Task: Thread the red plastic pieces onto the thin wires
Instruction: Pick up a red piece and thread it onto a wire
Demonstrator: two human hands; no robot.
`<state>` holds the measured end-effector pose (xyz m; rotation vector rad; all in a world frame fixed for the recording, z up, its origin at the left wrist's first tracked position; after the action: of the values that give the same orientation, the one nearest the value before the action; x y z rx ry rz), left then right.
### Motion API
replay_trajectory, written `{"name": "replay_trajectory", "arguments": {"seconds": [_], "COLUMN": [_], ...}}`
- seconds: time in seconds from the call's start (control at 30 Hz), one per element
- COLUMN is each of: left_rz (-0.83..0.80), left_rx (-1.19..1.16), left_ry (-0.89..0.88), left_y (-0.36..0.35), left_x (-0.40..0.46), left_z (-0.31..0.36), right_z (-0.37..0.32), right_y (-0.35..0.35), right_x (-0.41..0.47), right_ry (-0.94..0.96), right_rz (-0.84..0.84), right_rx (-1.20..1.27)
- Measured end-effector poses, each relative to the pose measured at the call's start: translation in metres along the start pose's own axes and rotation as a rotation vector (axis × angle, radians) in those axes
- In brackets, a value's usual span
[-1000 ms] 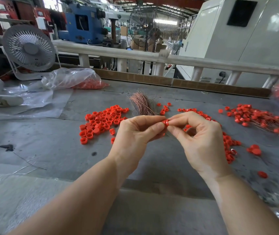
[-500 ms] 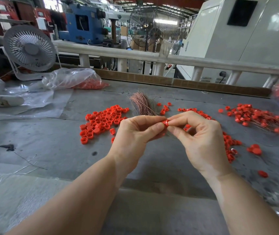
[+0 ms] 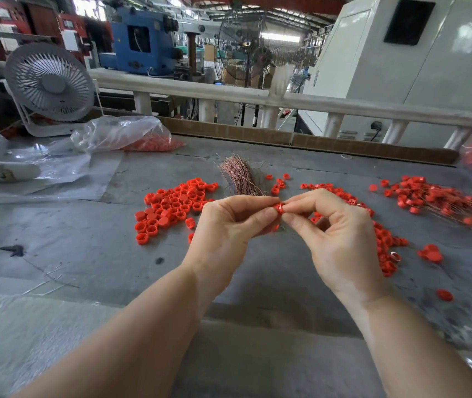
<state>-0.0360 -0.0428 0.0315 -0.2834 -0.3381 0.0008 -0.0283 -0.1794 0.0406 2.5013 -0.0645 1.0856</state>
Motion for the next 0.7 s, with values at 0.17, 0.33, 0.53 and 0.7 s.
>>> {"name": "replay_trajectory", "arguments": {"seconds": [0.17,0.33,0.53,0.7], "left_rz": [0.005,0.009,0.017,0.015], "left_rx": [-0.028,-0.021,-0.042,-0.019], "left_ry": [0.023,0.027,0.037,0.029], "left_y": [-0.0008,-0.0006,-0.0017,-0.0016], "left_x": [-0.0005,-0.0009,-0.0014,-0.0019], "left_z": [-0.0009,-0.0011,-0.0010,0.0000], "right_z": [-0.0001,-0.0009,0.0002,0.0003], "right_y": [0.0001,-0.0015,-0.0018,-0.0024], "right_x": [-0.0007,-0.0013,-0.0018,-0.0017], "right_ry": [0.039,0.043,-0.006,-0.011], "right_rz": [-0.003,-0.008,-0.005,-0.019], "right_rx": [-0.090,-0.123,-0.100,-0.100]}}
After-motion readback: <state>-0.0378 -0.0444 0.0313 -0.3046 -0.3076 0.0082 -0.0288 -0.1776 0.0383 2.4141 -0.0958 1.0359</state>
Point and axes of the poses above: each hand's wrist, its own x-axis towards the middle knuckle, its own y-axis out of the back of the hand, z = x × y, the point moved 1 cm from there along x, towards the middle knuckle, and after that the axes turned 3 degrees about -y, right-handed, at the moved point
